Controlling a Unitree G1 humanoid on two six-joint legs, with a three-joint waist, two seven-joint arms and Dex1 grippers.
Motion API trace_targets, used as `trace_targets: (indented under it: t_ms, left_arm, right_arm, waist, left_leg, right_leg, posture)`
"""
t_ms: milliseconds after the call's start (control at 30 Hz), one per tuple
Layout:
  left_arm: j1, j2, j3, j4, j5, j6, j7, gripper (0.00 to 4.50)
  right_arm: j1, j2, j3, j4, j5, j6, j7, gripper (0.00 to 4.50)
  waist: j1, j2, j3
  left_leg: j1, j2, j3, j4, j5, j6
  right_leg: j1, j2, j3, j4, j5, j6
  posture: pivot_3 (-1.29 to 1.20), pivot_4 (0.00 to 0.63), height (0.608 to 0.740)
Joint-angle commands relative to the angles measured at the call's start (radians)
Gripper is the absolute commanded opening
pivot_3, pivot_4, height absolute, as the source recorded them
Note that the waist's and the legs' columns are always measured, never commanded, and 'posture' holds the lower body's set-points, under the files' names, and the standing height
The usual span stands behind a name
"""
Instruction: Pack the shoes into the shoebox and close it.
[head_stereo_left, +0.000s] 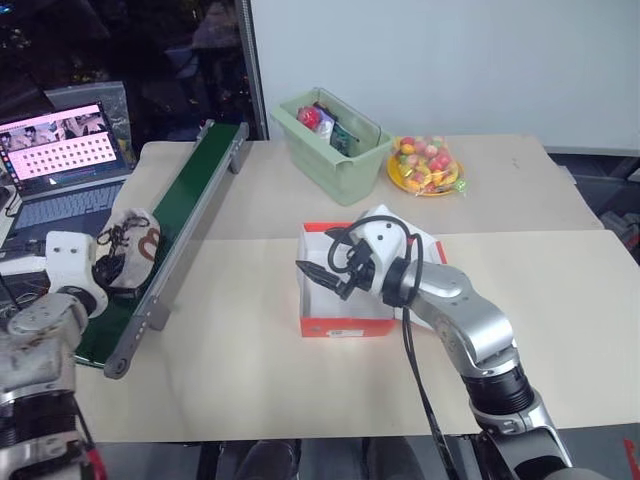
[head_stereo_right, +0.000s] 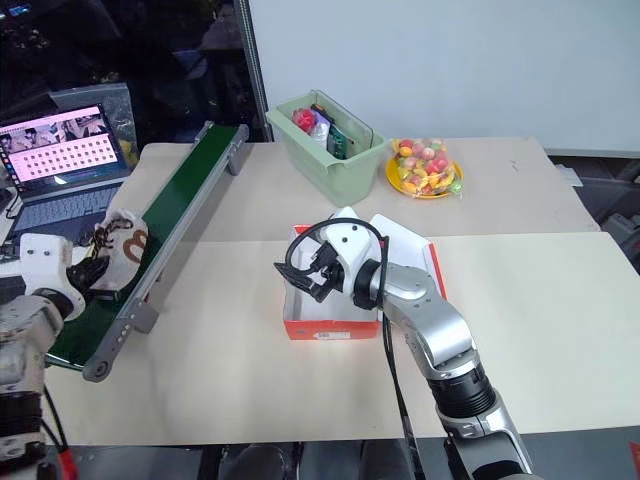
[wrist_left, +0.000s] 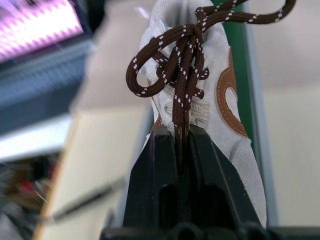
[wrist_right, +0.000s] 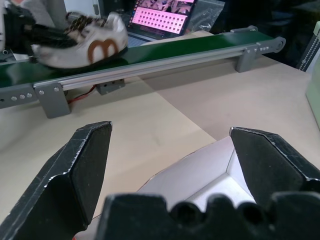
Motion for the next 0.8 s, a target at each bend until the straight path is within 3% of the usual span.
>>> trace_targets:
  t_ms: [33,233,367,533,800]
  left_arm:
    - [-0.022,-0.024,-0.009,-0.108,0.098,-0.139,0.127,0.03]
    - [-0.011,-0.116,-0.13,-0.222,0.153,-0.157,0.145,0.03]
    - [-0.024,-0.192,-0.238,-0.31,0.122,-0.106,0.096,0.03]
    - [-0.046,-0.313,-0.388,-0.488,-0.023,0.034,-0.023,0.03]
    - [-0.109,-0.342,-0.407,-0.567,-0.094,0.159,-0.053,0.03]
  right_arm:
    - [-0.014,0.007,-0.021,-0.031,0.011,-0.004,-0.006,4.5]
    - [-0.043,0.094,-0.107,0.015,0.07,0.028,-0.073,4.5]
    - [-0.125,0.249,-0.33,0.071,0.324,0.174,-0.172,4.5]
    - [-0.267,0.337,-0.576,0.239,0.629,0.369,-0.332,4.5]
    - [-0.312,0.322,-0.62,0.336,0.737,0.495,-0.459,4.5]
  waist:
    - [-0.006,0.0,0.0]
    - [-0.007,0.0,0.0]
    - [-0.011,0.0,0.0]
    - [-0.009,0.0,0.0]
    - [-0.039,0.001,-0.001]
  left_leg:
    - [-0.001,0.0,0.0,0.0,0.0,-0.001]
    - [-0.001,0.0,0.003,0.0,0.001,-0.001]
    - [-0.001,0.001,0.004,0.0,-0.001,0.001]
    - [-0.001,0.003,0.004,0.0,-0.001,0.001]
    - [-0.001,0.009,0.012,0.0,-0.001,0.001]
  right_leg:
    - [0.0,0.0,0.0,-0.001,0.0,0.0]
    - [-0.001,0.0,0.002,-0.003,0.001,0.0]
    - [-0.001,0.002,0.002,-0.002,0.002,-0.001]
    - [-0.001,0.004,0.003,-0.003,0.004,-0.002]
    - [-0.003,0.008,0.008,-0.002,0.004,-0.003]
  posture:
    - [0.0,0.15,0.74]
    - [0.0,0.15,0.74]
    - [0.0,0.15,0.74]
    - [0.0,0.15,0.74]
    - [0.0,0.15,0.74]
